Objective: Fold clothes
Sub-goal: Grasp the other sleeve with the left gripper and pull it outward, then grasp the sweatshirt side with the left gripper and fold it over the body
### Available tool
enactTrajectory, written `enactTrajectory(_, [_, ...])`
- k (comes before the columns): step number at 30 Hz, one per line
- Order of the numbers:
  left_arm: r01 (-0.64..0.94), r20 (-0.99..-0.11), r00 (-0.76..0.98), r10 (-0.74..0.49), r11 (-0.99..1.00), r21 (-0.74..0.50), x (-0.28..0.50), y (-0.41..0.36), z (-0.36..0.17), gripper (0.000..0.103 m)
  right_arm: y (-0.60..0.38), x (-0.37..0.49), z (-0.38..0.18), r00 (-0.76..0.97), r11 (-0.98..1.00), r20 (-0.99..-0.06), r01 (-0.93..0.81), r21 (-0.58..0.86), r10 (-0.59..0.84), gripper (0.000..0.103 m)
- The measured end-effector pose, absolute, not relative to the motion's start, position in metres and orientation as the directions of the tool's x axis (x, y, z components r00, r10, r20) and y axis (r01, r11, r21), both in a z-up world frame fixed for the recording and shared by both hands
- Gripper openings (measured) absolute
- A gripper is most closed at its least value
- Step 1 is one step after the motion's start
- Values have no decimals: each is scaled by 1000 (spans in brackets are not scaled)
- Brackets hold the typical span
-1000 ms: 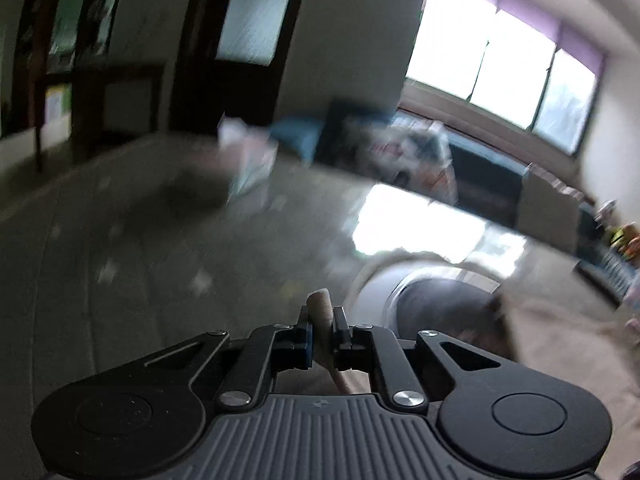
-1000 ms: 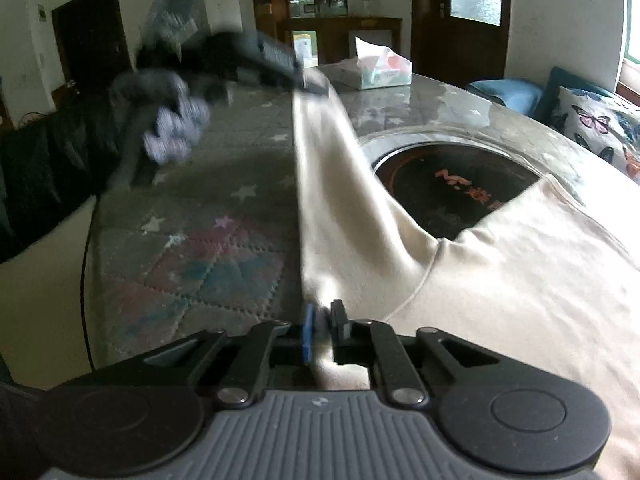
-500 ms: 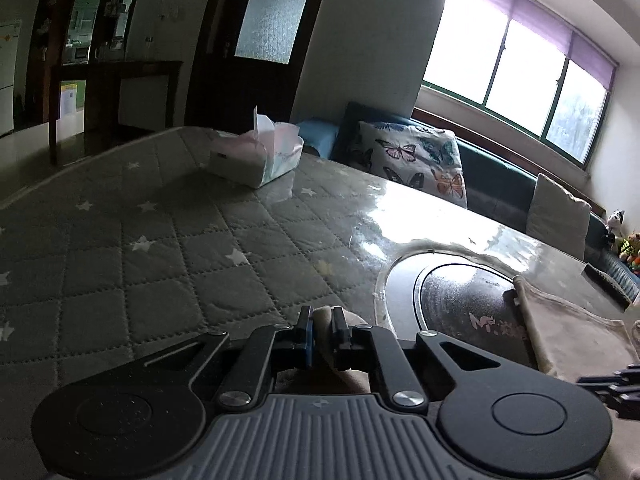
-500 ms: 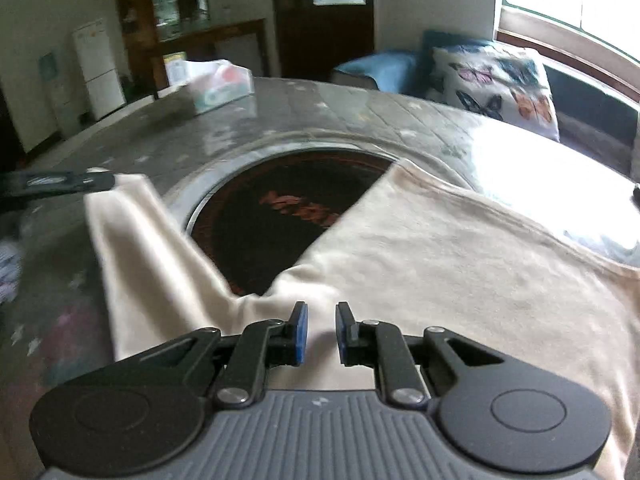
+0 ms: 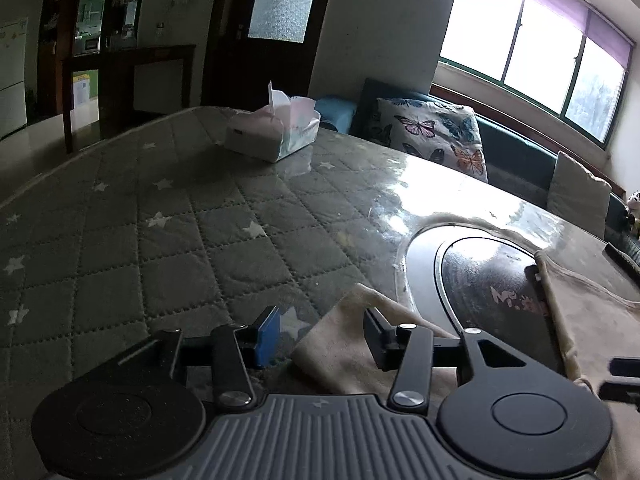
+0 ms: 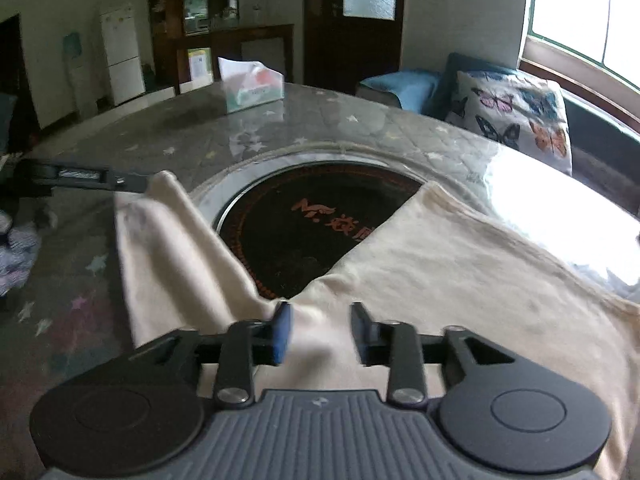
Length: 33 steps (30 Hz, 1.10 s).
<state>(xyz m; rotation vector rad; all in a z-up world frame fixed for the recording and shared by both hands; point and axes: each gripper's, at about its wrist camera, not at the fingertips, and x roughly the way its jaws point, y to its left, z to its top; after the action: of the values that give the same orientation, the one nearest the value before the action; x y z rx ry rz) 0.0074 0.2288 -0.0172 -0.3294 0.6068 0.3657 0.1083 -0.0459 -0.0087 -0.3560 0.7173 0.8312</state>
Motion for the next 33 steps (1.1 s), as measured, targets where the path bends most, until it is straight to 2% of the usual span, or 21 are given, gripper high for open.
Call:
enactTrajectory(9, [-451, -614, 747, 253, 872, -189, -1, 218, -17, 53, -66, 47, -7, 449, 545, -708, -832, -107, 546, 41])
enactTrajectory(17, [-470, -621, 737, 265, 862, -190, -1, 214, -18, 51, -72, 29, -8, 444, 540, -695, -836, -94, 566, 42])
enactTrajectory(20, [-479, -618, 734, 281, 859, -179, 0, 214, -19, 44, -71, 31, -16, 426, 543, -717, -836, -79, 552, 41])
enactTrajectory(21, [-481, -617, 733, 285, 859, -175, 0, 214, -20, 36, -71, 30, -17, 426, 543, -715, -836, -77, 554, 41])
enactTrajectory(22, [-483, -617, 732, 289, 859, -172, 1, 215, -20, 32, -72, 31, -17, 425, 545, -715, -835, -72, 555, 41])
enactTrajectory(24, [-484, -619, 731, 289, 858, -172, 2, 217, -20, 14, -74, 32, -16, 421, 549, -715, -834, -62, 558, 41])
enactTrajectory(26, [-480, -614, 736, 284, 859, -178, 3, 217, -19, 8, -75, 33, -15, 417, 552, -715, -832, -52, 561, 41])
enactTrajectory(33, [-375, -530, 824, 201, 895, -243, 5, 195, 27, 5, -87, 41, -7, 413, 584, -696, -812, 11, 587, 41])
